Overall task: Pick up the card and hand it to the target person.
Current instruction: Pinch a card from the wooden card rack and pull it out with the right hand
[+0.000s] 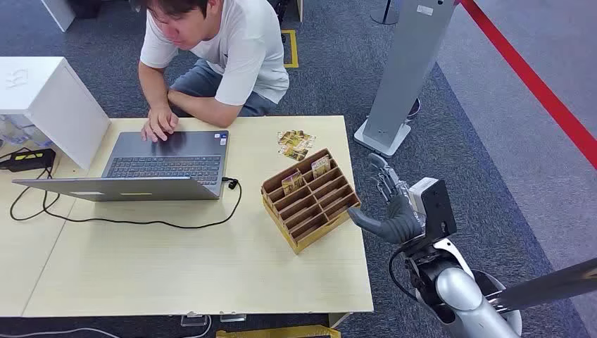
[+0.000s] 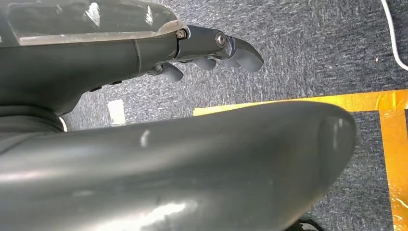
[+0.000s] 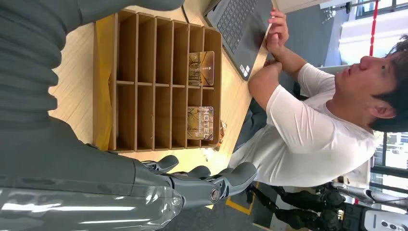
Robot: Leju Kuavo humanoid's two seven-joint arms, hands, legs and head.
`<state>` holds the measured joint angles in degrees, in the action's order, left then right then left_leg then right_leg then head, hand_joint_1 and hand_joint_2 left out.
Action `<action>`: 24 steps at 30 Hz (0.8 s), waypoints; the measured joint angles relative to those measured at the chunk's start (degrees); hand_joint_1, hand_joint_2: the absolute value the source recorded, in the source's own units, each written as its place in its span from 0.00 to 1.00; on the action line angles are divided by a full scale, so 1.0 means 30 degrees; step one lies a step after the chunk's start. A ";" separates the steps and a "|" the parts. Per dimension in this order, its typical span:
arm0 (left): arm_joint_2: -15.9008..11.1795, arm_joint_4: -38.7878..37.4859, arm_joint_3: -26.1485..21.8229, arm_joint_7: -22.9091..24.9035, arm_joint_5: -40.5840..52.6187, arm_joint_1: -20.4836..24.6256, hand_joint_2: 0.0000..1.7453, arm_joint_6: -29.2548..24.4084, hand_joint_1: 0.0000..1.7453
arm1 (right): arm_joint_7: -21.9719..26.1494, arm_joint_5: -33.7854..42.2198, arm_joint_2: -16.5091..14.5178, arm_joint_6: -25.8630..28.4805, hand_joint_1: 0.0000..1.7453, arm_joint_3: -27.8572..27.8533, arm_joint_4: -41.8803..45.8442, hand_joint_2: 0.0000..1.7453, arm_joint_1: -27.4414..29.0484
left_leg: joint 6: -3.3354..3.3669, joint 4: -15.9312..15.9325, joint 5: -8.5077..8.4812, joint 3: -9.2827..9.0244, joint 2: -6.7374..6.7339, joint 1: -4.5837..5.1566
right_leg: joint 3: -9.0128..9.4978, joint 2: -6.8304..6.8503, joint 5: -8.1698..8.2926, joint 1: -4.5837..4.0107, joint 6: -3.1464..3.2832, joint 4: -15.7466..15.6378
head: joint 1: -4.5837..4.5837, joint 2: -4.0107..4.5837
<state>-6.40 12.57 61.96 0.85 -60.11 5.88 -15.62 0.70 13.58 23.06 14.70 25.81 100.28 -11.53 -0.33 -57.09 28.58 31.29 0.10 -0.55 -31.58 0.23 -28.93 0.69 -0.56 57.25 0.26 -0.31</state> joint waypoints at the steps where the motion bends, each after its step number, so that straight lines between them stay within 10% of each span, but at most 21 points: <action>1: 0.0000 0.0002 0.0000 0.0000 0.0000 0.0000 0.00 0.0001 0.00 | -0.0002 -0.0062 0.0000 0.0023 0.00 0.0000 0.0000 1.00 0.0000 | 0.0000 0.0000 0.0000 0.0000 0.0000 0.0000 | 0.0000 0.0000 0.0000 0.0000 0.0000 0.0000 | 0.0000 0.0000; 7: 0.0000 0.0000 0.0000 0.0000 -0.0005 0.0000 0.00 0.0000 0.00 | -0.0897 -0.2614 0.0000 0.0605 0.00 0.0002 0.0000 1.00 -0.0052 | 0.0000 0.0000 0.0000 0.0002 0.0001 0.0000 | 0.0002 0.0000 0.0000 0.0000 0.0000 0.0000 | 0.0011 0.0000; 11: -0.0002 0.0002 0.0000 -0.0197 -0.0029 0.0001 0.00 0.0029 0.00 | -0.3499 -0.8732 0.0000 0.0852 0.00 0.0075 0.0058 1.00 -0.0403 | 0.0000 0.0000 -0.0001 0.0004 0.0002 0.0000 | 0.0003 -0.0002 0.0002 0.0000 0.0001 0.0002 | 0.0015 0.0000; 16: -0.0007 0.0000 0.0002 -0.0585 0.0091 0.0009 0.00 0.0169 0.00 | -0.6467 -1.6654 0.0000 -0.0983 0.00 0.0479 0.0368 1.00 -0.1706 | -0.0001 0.0000 -0.0005 0.0000 -0.0001 -0.0001 | 0.0005 -0.0001 0.0004 0.0000 0.0003 0.0006 | -0.0004 0.0000; 24: -0.0066 0.0000 0.0007 -0.0772 0.0146 0.0018 0.00 0.0457 0.00 | -0.7317 -2.2333 -0.0177 -0.4139 0.04 0.2153 0.0537 1.00 -0.4221 | -0.0002 0.0000 -0.0006 0.0009 0.0000 -0.0001 | 0.0004 0.0002 0.0004 -0.0001 0.0004 0.0014 | -0.0002 0.0000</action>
<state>-6.60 12.57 61.99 -1.46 -59.67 5.93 -14.25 -21.25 -53.42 22.53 2.28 32.27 101.89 -24.19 -0.34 -57.09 28.57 31.32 0.10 -0.56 -31.57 0.24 -28.92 0.68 -0.55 57.29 0.26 -0.31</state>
